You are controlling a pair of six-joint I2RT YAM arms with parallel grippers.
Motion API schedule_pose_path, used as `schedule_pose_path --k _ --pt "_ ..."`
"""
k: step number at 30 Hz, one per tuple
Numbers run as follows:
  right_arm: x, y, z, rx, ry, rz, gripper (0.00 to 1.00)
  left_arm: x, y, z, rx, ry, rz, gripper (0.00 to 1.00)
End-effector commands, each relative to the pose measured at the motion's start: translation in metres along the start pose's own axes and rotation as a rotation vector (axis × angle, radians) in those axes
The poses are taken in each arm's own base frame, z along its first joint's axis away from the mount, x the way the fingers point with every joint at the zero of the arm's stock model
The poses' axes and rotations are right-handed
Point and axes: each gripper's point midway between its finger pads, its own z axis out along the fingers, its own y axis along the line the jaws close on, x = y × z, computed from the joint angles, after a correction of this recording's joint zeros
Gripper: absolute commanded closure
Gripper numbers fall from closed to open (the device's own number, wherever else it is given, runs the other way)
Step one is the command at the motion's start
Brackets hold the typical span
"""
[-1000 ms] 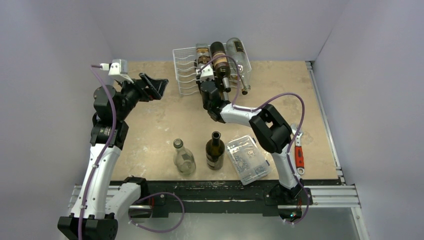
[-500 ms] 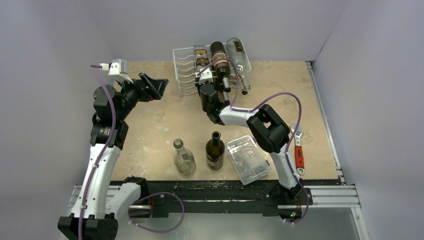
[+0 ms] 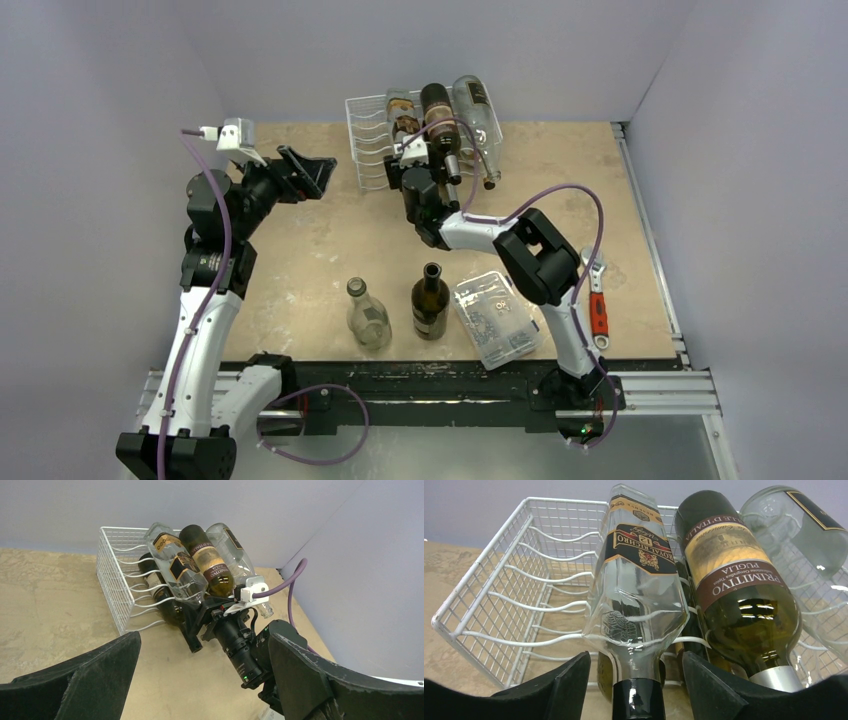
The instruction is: Put the wine bottle on the wine rack
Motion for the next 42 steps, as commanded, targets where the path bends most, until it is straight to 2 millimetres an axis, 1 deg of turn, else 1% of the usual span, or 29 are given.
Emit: schedule_pose_path --k 1,2,4,8,9,14,17,21,22,23,25,27,30,34,36,39,42 --pt "-0.052 -0.009 -0.009 -0.001 -0.081 0.075 0.27 -0.014 -0.007 0.000 0.028 -0.049 0.011 0.00" --pt "-0.058 -0.010 -0.011 -0.004 -0.083 0.077 0.26 -0.014 -0.006 0.000 0.026 -0.050 0.011 0.00" --pt "-0.062 -0.013 -0.015 -0.005 -0.077 0.070 0.25 -0.014 -0.006 0.000 0.025 -0.048 0.011 0.00" --pt "-0.074 -0.026 -0.020 0.008 -0.061 0.077 0.18 -0.013 -0.005 0.001 0.024 -0.045 0.012 0.00" --pt "-0.076 -0.028 -0.020 -0.002 -0.051 0.106 0.16 -0.013 -0.005 0.001 0.023 -0.045 0.014 0.00" --pt "-0.083 -0.039 -0.020 -0.115 0.005 0.214 0.11 -0.013 -0.003 0.000 0.016 -0.047 0.020 0.00" --pt "-0.093 -0.043 -0.032 -0.187 0.011 0.238 0.09 -0.011 -0.001 0.002 0.010 -0.042 0.022 0.00" --pt "-0.110 -0.045 -0.058 -0.266 0.023 0.231 0.07 -0.010 0.001 0.003 0.002 -0.037 0.024 0.00" --pt "-0.120 -0.050 -0.067 -0.281 0.021 0.231 0.07 -0.009 0.002 0.004 0.000 -0.035 0.025 0.00" --pt "-0.123 -0.053 -0.073 -0.291 0.031 0.228 0.05 -0.009 0.002 0.004 0.001 -0.033 0.025 0.00" --pt "-0.128 -0.061 -0.088 -0.314 0.065 0.220 0.01 -0.007 0.003 0.006 -0.002 -0.025 0.024 0.00" --pt "-0.130 -0.068 -0.104 -0.338 0.113 0.198 0.01 -0.006 0.004 0.007 -0.004 -0.017 0.022 0.00" --pt "-0.131 -0.071 -0.137 -0.426 0.189 0.131 0.01 -0.006 0.003 0.007 0.001 -0.014 0.018 0.00" --pt "-0.142 -0.072 -0.180 -0.537 0.283 0.104 0.01 -0.005 0.000 0.009 0.016 -0.003 0.009 0.00" --pt "-0.144 -0.074 -0.197 -0.580 0.327 0.081 0.01 -0.002 0.000 0.010 0.020 0.010 -0.001 0.00" --pt "-0.152 -0.060 -0.229 -0.738 0.359 0.071 0.01 -0.001 -0.002 0.010 0.027 0.020 -0.004 0.00" --pt "-0.162 -0.049 -0.254 -0.801 0.361 0.043 0.01 -0.001 -0.004 0.010 0.024 0.021 0.010 0.00"
